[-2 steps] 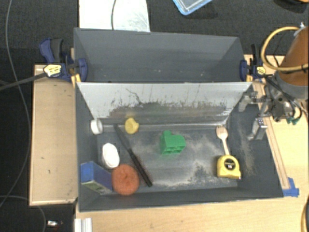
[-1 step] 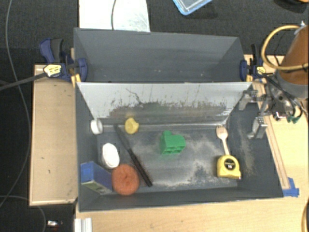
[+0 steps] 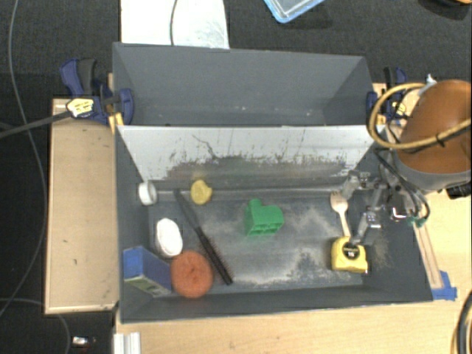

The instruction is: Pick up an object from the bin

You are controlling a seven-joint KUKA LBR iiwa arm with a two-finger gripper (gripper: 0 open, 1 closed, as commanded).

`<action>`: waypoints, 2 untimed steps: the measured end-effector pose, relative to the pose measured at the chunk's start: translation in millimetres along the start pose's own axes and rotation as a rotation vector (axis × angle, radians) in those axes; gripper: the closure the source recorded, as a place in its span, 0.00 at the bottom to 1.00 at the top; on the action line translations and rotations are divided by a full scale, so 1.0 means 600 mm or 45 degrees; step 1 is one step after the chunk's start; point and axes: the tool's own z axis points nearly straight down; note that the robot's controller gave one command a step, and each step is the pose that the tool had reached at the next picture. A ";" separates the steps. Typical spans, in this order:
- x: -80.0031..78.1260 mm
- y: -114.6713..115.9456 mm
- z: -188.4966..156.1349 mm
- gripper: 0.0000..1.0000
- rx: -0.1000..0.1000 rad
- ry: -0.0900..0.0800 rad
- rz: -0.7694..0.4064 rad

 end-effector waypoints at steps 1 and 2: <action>0.034 -0.014 0.030 0.00 0.004 -0.007 -0.058; 0.035 0.007 0.088 0.00 0.001 -0.013 0.010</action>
Offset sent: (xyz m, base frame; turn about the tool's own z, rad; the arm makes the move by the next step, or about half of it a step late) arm -0.0231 0.0106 -0.0707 0.0308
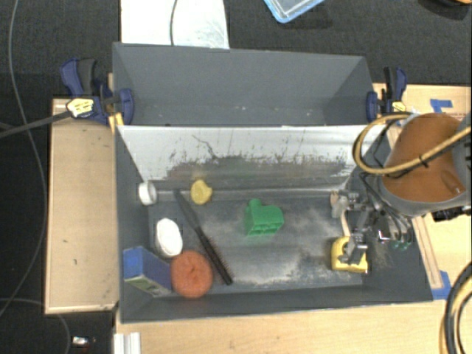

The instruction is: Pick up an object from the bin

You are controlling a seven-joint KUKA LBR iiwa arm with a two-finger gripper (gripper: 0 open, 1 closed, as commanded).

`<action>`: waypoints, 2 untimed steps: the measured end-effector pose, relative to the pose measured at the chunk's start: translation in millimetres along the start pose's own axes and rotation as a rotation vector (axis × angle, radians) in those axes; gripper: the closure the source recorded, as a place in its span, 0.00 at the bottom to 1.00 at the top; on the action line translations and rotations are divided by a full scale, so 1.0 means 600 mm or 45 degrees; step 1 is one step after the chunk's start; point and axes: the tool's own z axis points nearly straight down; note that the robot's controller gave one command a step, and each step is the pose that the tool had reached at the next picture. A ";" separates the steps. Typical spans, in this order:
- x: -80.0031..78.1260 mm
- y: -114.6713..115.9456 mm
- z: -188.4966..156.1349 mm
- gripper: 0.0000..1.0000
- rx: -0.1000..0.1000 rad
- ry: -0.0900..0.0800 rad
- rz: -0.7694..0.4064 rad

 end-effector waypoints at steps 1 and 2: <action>0.020 -0.027 0.024 0.00 0.003 -0.002 -0.164; 0.030 -0.060 0.053 0.00 0.000 0.000 0.009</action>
Offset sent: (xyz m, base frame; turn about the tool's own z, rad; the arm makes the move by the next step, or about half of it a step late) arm -0.0249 -0.0454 -0.0441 0.0884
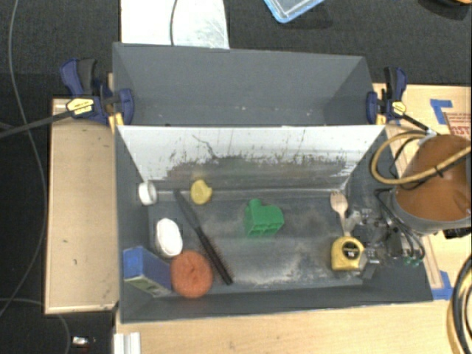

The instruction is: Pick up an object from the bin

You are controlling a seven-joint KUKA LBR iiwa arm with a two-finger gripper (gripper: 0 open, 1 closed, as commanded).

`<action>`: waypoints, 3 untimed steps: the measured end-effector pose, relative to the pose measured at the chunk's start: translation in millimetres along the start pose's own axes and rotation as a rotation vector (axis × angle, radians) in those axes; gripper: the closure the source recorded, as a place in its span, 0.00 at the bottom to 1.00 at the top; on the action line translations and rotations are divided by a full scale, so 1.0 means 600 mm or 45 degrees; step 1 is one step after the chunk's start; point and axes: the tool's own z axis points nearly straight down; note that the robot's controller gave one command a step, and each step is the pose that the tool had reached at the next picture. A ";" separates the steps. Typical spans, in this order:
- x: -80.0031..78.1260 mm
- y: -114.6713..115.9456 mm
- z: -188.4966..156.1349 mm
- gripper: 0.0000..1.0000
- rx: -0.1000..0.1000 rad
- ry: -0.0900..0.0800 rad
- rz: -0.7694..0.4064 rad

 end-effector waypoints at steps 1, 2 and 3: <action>0.003 -0.011 0.006 0.00 0.001 0.001 -0.145; 0.013 -0.019 0.030 0.00 0.000 0.000 -0.217; 0.020 -0.021 0.031 0.00 0.000 0.002 -0.201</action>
Offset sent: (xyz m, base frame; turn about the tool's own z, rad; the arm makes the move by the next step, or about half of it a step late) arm -0.0134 -0.0132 -0.0282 -0.0476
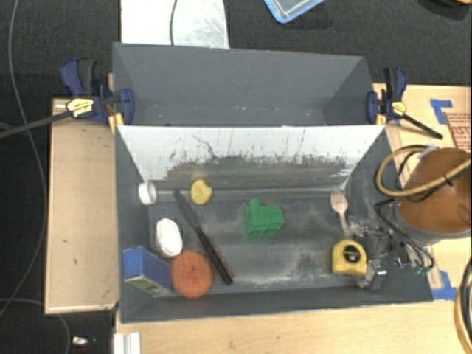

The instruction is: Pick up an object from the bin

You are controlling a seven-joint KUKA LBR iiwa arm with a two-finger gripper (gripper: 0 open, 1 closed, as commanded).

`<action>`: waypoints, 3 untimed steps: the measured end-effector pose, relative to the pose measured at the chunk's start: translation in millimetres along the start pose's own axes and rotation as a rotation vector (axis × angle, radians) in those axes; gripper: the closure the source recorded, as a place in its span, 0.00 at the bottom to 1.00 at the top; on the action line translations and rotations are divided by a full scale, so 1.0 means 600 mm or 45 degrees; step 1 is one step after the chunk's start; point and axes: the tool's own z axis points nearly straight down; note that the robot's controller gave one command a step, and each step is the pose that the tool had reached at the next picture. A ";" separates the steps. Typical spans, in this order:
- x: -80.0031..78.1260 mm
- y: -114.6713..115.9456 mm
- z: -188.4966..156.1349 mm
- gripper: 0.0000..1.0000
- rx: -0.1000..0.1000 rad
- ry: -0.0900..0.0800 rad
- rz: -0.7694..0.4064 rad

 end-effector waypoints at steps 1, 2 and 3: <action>-0.001 0.005 0.011 0.00 -0.002 0.003 0.057; -0.006 0.009 0.014 0.00 0.000 -0.002 -0.150; -0.010 0.006 0.015 1.00 -0.001 -0.002 -0.136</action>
Offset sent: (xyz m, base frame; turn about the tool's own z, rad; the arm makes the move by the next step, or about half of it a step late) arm 0.0020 0.0055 -0.0093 -0.1197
